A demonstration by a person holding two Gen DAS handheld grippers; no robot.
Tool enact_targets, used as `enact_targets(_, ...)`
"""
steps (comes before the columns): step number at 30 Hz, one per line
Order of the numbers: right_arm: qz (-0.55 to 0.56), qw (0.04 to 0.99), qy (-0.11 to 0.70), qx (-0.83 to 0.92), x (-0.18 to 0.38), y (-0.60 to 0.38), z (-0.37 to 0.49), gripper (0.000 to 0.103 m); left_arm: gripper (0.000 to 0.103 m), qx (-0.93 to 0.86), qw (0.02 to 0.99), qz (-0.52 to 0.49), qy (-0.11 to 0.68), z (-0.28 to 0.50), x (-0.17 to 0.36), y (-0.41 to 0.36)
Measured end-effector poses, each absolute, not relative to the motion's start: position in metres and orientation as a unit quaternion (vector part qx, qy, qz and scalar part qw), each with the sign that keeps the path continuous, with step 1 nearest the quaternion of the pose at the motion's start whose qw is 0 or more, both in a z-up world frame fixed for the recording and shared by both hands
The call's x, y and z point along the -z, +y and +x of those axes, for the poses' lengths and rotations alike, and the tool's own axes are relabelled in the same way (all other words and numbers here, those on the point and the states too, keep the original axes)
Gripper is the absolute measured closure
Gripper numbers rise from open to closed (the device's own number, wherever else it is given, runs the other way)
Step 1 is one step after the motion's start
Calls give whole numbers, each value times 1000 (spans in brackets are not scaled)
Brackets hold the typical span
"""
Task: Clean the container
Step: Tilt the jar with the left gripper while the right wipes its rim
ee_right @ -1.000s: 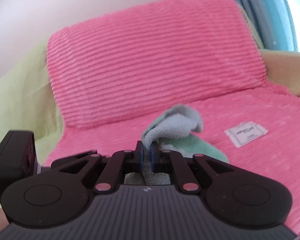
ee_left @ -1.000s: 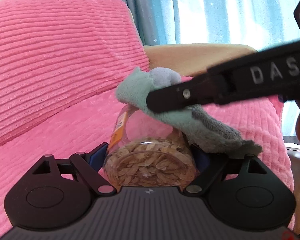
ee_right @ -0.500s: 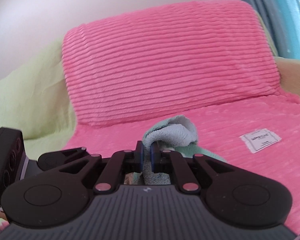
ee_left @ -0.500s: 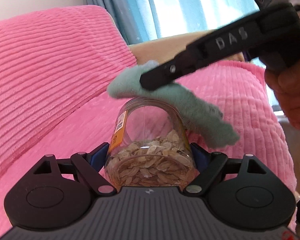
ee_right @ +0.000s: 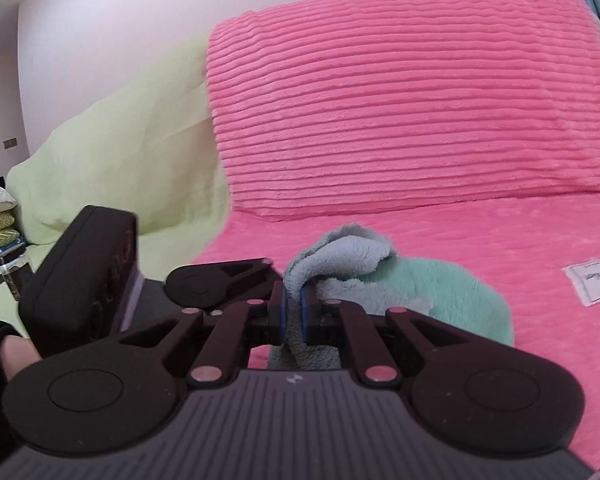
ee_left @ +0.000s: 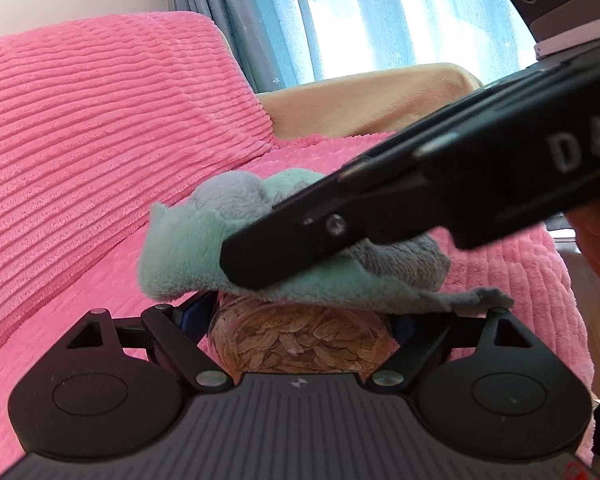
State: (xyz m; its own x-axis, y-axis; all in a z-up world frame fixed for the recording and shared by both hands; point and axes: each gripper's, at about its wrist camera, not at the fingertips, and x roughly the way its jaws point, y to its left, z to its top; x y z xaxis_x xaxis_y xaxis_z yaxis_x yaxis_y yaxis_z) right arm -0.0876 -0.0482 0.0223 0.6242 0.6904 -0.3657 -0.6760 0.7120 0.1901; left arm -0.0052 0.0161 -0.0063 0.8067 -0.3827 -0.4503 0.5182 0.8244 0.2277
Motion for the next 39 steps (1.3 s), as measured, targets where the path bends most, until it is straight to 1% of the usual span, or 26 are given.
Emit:
enact_targets(3,22,925,203,-319,-20,-53,-78,98,18,240,935,172,195,-13,10,23)
enact_targets(10,66,932,208,-290,-17,-68,-65,98,18,239,938,151,202,-27,16,44)
enact_targets(15,76,930,213,-289,-17,-72,-62,98,16,253,939,43,230,-26,18,81)
enact_targets(19,76,930,213,-290,-18,-73,-62,98,16,261,926,-47,268,-19,27,107)
enact_targets(22,76,930,214,-290,-18,-72,-62,98,17,265,920,-78,279,-20,33,122)
enact_targets(25,77,931,213,-287,-20,-73,-62,98,18,266,923,-57,270,-26,32,126)
enact_targets(26,79,931,212,-286,-20,-74,-62,98,18,266,927,-32,263,-29,31,123)
enact_targets(30,75,932,211,-286,-20,-72,-65,98,18,247,935,141,213,-53,29,100)
enact_targets(32,71,932,211,-287,-20,-70,-65,98,18,241,931,188,198,-59,31,98)
enact_targets(35,63,926,212,-306,-20,-67,-69,97,18,243,931,185,198,-58,33,108)
enact_targets(39,40,901,214,-375,-22,-58,-85,97,18,246,932,174,202,-42,32,117)
